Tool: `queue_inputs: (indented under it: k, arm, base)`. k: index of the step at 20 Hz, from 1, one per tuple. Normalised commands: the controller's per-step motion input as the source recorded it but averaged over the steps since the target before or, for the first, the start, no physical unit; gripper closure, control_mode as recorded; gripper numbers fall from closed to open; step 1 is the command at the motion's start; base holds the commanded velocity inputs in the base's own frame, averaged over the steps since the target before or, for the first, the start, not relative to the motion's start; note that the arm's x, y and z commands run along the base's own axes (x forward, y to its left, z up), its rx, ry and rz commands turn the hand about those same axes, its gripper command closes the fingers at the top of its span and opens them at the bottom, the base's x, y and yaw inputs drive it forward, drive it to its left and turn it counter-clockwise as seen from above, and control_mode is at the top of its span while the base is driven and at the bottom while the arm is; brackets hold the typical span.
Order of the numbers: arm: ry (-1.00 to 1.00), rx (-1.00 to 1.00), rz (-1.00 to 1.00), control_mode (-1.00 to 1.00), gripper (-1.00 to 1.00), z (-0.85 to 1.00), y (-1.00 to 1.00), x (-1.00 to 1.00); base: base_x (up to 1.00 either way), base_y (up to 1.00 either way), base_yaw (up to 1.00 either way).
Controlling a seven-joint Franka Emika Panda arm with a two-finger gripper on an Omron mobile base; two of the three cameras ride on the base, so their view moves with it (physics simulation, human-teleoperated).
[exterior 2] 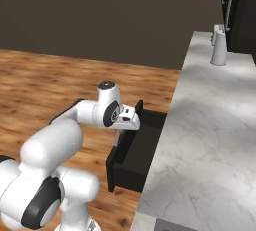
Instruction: Organize the utensils by type. Pick up the wooden spoons from the counter and place them in the open cabinet. Then pick up the metallic utensils from the counter and place them in the open drawer.
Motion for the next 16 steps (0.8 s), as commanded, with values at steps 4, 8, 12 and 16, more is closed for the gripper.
queue_inputs:
  k: [4, 8, 12, 16]
  arm:
    - [0.00, -0.01, 0.00, -1.00, 1.00, -0.36, 0.00, 0.13]
    - [0.00, -0.01, 0.00, -1.00, 1.00, -0.24, 0.00, 0.16]
    - [0.00, -0.03, 0.00, -1.00, 1.00, -0.25, 0.00, 0.23]
    - [0.00, -0.05, 0.00, -1.00, 1.00, -0.31, 0.00, 0.24]
  base:
    - [0.00, 0.00, 0.00]
    - [0.00, 0.00, 0.00]
    - [0.00, 0.00, 0.00]
    - [0.00, 0.00, 0.00]
